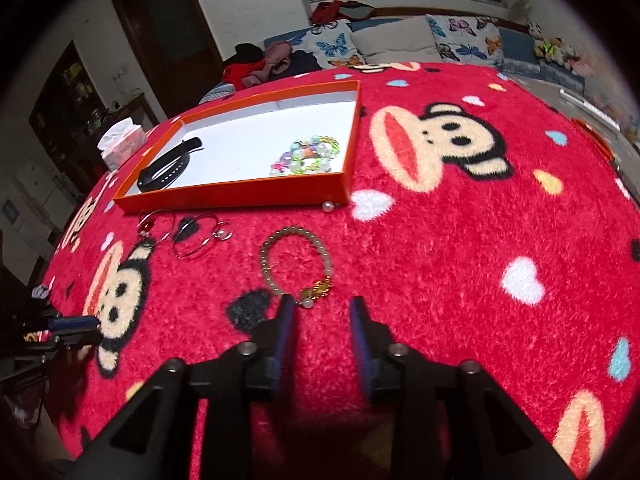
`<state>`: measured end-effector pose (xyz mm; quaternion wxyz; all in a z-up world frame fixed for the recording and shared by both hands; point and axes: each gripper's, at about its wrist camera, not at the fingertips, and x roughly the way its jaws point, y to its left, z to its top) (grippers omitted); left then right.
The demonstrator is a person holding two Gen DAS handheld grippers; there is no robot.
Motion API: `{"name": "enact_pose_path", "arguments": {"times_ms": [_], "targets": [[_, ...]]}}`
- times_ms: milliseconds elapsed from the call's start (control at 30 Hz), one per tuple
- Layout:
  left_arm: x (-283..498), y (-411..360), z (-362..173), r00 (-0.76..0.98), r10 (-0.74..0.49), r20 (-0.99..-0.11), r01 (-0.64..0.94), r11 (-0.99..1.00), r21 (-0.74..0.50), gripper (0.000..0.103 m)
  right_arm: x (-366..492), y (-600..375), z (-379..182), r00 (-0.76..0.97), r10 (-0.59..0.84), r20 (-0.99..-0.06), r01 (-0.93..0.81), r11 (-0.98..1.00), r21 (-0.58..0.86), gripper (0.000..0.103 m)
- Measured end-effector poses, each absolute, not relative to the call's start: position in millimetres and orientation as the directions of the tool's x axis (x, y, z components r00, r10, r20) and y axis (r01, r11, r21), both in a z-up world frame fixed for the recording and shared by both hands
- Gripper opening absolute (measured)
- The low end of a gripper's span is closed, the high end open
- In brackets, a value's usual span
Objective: Organize jewelry
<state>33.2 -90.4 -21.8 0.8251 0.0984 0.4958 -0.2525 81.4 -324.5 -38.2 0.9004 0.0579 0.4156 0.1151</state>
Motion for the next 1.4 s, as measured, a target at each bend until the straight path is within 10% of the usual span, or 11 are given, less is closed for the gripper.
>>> {"name": "enact_pose_path", "arguments": {"times_ms": [733, 1000, 1400], "targets": [[27.7, -87.9, -13.4, 0.383, -0.342, -0.858, 0.510, 0.853, -0.112, 0.010, 117.2, -307.7, -35.9, 0.623, 0.210, -0.753, -0.236, 0.969, 0.074, 0.032], [28.8, -83.7, -11.0, 0.389, -0.338, -0.857, 0.499, 0.859, -0.113, 0.010, 119.7, -299.8, -40.1, 0.632, 0.149, -0.760, -0.236, 0.972, -0.005, 0.010], [26.3, -68.6, 17.6, 0.443, -0.346, -0.827, 0.468, 0.876, -0.116, 0.010, 99.2, -296.0, -7.0, 0.696, 0.169, -0.698, -0.250, 0.968, -0.016, 0.008]]}}
